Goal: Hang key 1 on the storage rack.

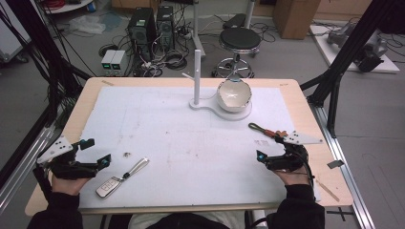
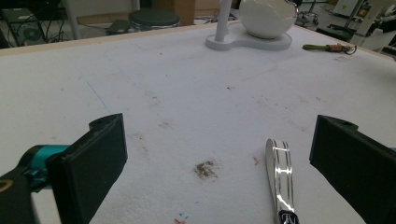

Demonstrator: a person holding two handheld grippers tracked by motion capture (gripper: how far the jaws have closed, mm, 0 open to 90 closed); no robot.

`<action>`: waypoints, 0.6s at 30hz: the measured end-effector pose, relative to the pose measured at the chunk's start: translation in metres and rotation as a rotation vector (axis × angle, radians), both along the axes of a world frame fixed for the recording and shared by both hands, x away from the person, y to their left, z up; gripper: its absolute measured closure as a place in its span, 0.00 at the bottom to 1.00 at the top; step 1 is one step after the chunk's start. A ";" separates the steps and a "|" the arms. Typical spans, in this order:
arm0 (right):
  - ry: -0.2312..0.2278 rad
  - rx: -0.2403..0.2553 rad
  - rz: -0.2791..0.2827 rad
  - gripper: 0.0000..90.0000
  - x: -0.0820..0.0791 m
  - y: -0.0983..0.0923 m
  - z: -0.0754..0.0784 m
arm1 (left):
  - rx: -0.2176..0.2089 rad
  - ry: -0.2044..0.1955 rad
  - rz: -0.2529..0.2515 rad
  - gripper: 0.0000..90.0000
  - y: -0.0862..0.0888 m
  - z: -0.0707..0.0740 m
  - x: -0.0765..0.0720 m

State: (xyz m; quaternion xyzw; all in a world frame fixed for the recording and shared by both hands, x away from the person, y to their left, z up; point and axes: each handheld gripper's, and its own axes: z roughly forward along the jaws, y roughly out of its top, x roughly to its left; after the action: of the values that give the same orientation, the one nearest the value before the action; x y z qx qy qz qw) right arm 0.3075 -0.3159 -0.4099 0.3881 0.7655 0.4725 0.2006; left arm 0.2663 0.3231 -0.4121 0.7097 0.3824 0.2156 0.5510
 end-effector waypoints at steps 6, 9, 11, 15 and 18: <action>0.013 -0.007 -0.005 0.01 0.001 0.001 -0.001 | -0.004 0.001 0.005 0.05 0.001 0.000 0.000; 0.005 -0.011 -0.005 0.01 0.000 0.001 -0.001 | -0.003 0.000 0.004 0.05 0.001 0.000 0.000; 0.008 -0.010 -0.006 0.01 0.000 0.001 -0.001 | -0.003 0.001 0.004 0.05 0.001 0.000 0.001; 0.015 -0.008 -0.010 0.01 -0.001 0.001 -0.001 | 0.002 0.003 0.002 0.05 0.001 0.000 0.001; 0.019 -0.019 -0.012 0.01 0.000 0.002 -0.002 | 0.003 0.005 0.003 0.05 0.001 0.000 0.001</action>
State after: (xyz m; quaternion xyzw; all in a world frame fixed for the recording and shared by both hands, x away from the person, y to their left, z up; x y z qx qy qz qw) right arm 0.3080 -0.3134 -0.4119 0.3953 0.7693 0.4602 0.2001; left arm 0.2676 0.3238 -0.4122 0.7105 0.3847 0.2152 0.5485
